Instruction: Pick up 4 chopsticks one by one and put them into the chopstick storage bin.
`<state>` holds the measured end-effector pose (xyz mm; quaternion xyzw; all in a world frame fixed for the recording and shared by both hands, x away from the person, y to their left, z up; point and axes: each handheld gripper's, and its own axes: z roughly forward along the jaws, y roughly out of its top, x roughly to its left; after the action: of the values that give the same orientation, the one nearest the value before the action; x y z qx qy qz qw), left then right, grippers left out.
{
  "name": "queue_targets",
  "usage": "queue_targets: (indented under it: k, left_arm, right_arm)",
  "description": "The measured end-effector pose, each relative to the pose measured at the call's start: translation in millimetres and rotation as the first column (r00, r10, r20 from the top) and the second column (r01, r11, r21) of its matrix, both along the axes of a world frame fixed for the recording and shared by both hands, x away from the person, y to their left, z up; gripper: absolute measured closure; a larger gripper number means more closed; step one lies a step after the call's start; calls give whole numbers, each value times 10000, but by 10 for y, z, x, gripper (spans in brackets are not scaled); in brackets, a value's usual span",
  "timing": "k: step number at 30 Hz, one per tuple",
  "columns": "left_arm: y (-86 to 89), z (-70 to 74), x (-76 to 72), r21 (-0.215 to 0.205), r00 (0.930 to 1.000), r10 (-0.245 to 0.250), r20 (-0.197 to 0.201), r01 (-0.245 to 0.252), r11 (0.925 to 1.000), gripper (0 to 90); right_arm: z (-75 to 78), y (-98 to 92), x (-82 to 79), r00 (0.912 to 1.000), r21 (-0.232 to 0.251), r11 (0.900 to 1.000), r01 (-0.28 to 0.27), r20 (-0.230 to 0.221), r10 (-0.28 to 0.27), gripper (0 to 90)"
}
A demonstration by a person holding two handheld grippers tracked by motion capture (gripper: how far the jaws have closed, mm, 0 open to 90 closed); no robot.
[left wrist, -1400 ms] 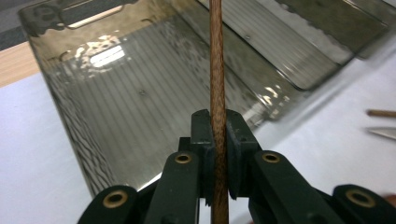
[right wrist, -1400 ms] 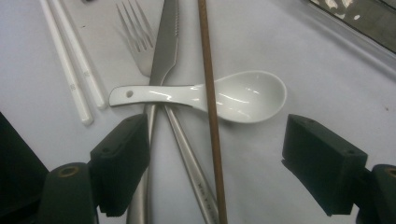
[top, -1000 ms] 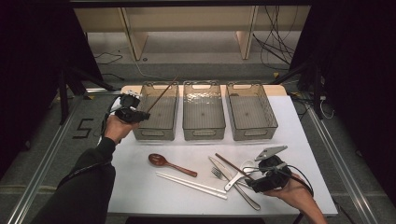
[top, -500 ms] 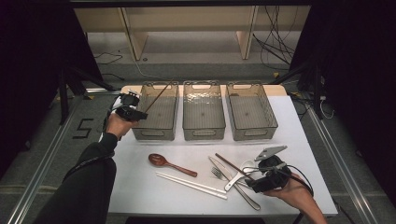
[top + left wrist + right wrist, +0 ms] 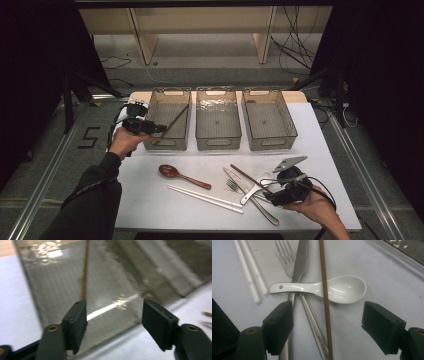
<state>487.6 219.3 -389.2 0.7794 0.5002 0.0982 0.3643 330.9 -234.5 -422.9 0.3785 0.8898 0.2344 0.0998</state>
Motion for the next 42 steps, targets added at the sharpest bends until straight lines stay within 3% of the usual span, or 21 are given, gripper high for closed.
queue_targets:
  k: [3,5,7,10,15,17,20,24,31,35,42]
  left_arm:
    - [-7,13,-132,-245,9997,-199,157,202,9995,290]
    - [-7,7,-343,-585,9983,-401,420,425,9974,250]
    - [-8,0,-444,-830,9975,-633,307,657,9944,239]
    - [-12,18,-596,-1187,9951,-802,574,865,9892,212]
    - [-77,18,-739,-1065,9900,-1112,869,1202,9870,184]
    - [-148,9,-833,-834,9838,-1430,1085,1523,9848,175]
    - [-184,3,-887,-830,9799,-1605,1184,1708,9818,169]
    - [-247,-15,-1027,-596,9689,-1999,1457,2103,9758,162]
    - [-299,-68,-1168,-826,9627,-2269,1476,2406,9671,158]
    - [-360,-129,-1242,-307,9577,-2505,1419,2572,9659,158]
    - [-360,-144,-1255,-215,9548,-2647,1352,2699,9627,158]
  right_arm:
    - [-9,-14,10,10000,-120,9999,61,-32,-61,285]
    - [-17,-21,14,9998,-259,9995,164,-123,-167,312]
    - [-30,-29,18,9996,-398,9991,175,-196,-183,351]
    - [-51,-33,29,9995,-549,9984,91,-309,-108,430]
    - [-107,-21,45,9975,-774,9969,-121,-704,67,547]
    - [-137,-8,50,9963,-937,9954,-180,-850,100,583]
    - [-164,-5,60,9953,-1081,9938,-242,-958,138,617]
    - [-209,16,85,9930,-1308,9906,-392,-1158,240,680]
    - [-238,48,86,9911,-1516,9868,-572,-1276,379,748]
    - [-247,51,91,9904,-1564,9860,-584,-1333,375,767]
    - [-267,60,106,9891,-1767,9815,-734,-1390,490,848]
